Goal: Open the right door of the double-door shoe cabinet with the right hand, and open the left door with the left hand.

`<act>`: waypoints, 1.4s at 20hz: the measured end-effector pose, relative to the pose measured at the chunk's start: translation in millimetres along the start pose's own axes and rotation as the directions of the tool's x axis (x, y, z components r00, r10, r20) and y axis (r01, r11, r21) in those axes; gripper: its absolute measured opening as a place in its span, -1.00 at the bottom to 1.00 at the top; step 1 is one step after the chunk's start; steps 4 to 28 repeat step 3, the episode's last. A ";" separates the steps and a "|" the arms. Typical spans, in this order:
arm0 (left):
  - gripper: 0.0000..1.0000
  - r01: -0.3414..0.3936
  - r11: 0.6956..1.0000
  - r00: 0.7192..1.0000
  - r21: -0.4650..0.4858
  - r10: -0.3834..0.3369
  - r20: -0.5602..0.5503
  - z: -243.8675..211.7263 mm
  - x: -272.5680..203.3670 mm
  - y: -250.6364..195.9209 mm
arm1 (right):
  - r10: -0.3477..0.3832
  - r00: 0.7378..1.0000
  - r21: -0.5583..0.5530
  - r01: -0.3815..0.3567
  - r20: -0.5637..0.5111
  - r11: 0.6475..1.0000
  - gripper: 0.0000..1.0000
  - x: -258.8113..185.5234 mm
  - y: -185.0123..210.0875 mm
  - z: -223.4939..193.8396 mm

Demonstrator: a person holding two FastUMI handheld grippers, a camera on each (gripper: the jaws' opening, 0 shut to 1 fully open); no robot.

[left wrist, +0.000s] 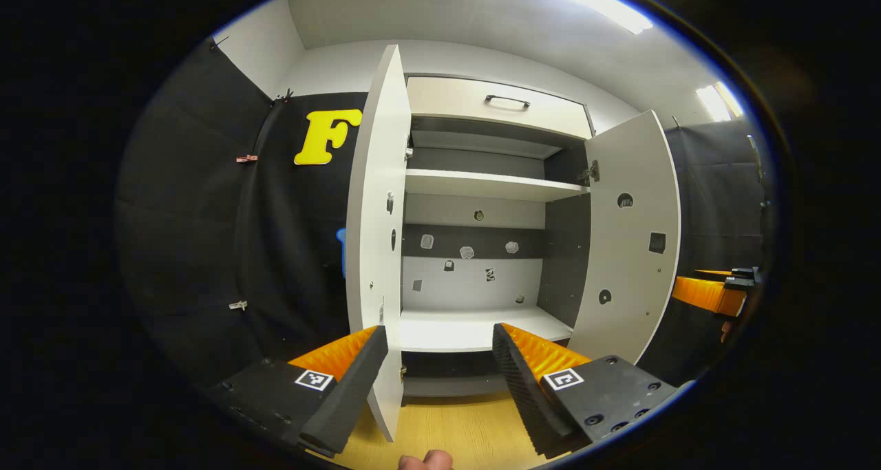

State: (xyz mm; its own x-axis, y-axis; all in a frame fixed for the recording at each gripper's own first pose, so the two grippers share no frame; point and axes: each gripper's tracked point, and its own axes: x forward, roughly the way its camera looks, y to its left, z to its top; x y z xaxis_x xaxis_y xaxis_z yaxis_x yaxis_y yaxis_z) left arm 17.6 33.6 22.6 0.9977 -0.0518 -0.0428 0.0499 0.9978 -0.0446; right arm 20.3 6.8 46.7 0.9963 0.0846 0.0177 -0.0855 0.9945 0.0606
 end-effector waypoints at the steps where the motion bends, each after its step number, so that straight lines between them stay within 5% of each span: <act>1: 0.91 0.000 1.000 1.000 0.000 0.000 -0.001 0.1 -0.3 -0.3 | 0.000 1.000 0.000 0.000 -0.001 1.000 0.96 0.0 -0.8 0.0; 28: 0.91 0.001 1.000 1.000 0.002 -0.001 -0.002 -0.2 0.9 -1.4 | 0.000 1.000 0.001 0.000 -0.002 1.000 0.96 -0.6 -1.6 -0.6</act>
